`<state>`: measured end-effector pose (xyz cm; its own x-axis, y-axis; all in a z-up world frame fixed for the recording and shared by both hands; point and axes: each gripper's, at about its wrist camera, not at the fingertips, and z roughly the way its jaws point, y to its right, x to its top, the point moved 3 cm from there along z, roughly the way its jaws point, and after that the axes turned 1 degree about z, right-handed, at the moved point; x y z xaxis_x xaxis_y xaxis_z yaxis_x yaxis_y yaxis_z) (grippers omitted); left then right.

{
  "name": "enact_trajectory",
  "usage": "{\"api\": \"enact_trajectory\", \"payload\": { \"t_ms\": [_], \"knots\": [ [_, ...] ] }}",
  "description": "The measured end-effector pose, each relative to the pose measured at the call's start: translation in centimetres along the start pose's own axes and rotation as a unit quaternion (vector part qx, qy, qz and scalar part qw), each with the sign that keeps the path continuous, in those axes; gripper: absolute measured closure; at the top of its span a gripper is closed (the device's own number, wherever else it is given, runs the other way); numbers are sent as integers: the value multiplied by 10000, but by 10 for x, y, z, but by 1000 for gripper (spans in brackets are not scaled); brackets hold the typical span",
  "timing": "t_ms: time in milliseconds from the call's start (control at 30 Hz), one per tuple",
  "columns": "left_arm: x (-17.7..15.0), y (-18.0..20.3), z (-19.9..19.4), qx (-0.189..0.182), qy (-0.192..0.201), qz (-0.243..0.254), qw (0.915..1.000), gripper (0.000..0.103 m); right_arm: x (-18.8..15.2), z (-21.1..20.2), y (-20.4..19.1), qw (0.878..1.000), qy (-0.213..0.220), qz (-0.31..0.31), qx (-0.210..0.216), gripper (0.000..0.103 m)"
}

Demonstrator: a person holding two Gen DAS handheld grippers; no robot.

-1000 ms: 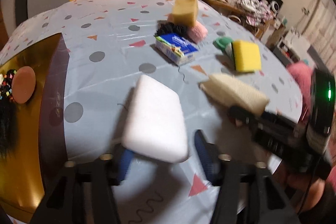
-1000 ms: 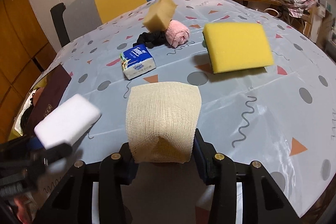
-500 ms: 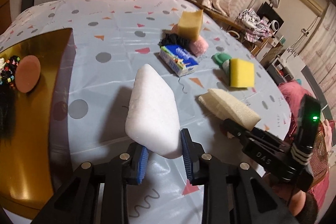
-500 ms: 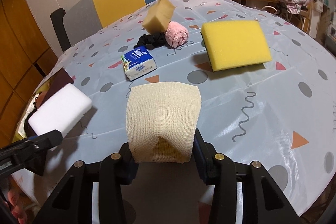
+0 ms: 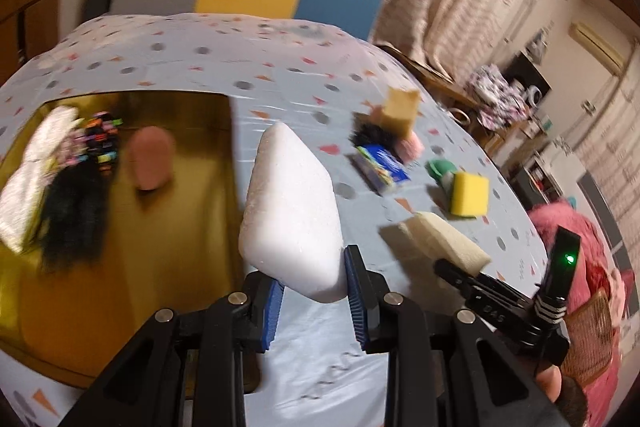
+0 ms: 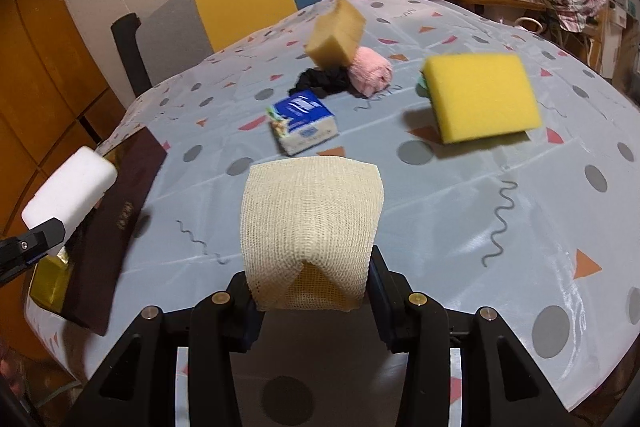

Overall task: Organize rigid objects
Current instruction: 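Place the white block in the tray with the left gripper while the right carries the cloth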

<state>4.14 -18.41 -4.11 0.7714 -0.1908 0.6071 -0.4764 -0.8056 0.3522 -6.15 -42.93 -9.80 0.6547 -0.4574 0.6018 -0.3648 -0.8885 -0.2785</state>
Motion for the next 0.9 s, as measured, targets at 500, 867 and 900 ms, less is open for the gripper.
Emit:
{"api": "enact_trajectory", "payload": {
  "t_ms": [500, 867, 900],
  "knots": [
    [-15, -100, -15, 329, -230, -843, 9956, 64, 17, -19, -76, 9974, 197, -446, 538, 58],
    [-28, -130, -36, 685, -126, -1075, 9918, 56, 24, -24, -151, 9895, 186, -1091, 928, 58],
    [-29, -132, -39, 683, -79, -1099, 9916, 56, 23, -23, -158, 9886, 167, -1149, 962, 58]
  ]
}}
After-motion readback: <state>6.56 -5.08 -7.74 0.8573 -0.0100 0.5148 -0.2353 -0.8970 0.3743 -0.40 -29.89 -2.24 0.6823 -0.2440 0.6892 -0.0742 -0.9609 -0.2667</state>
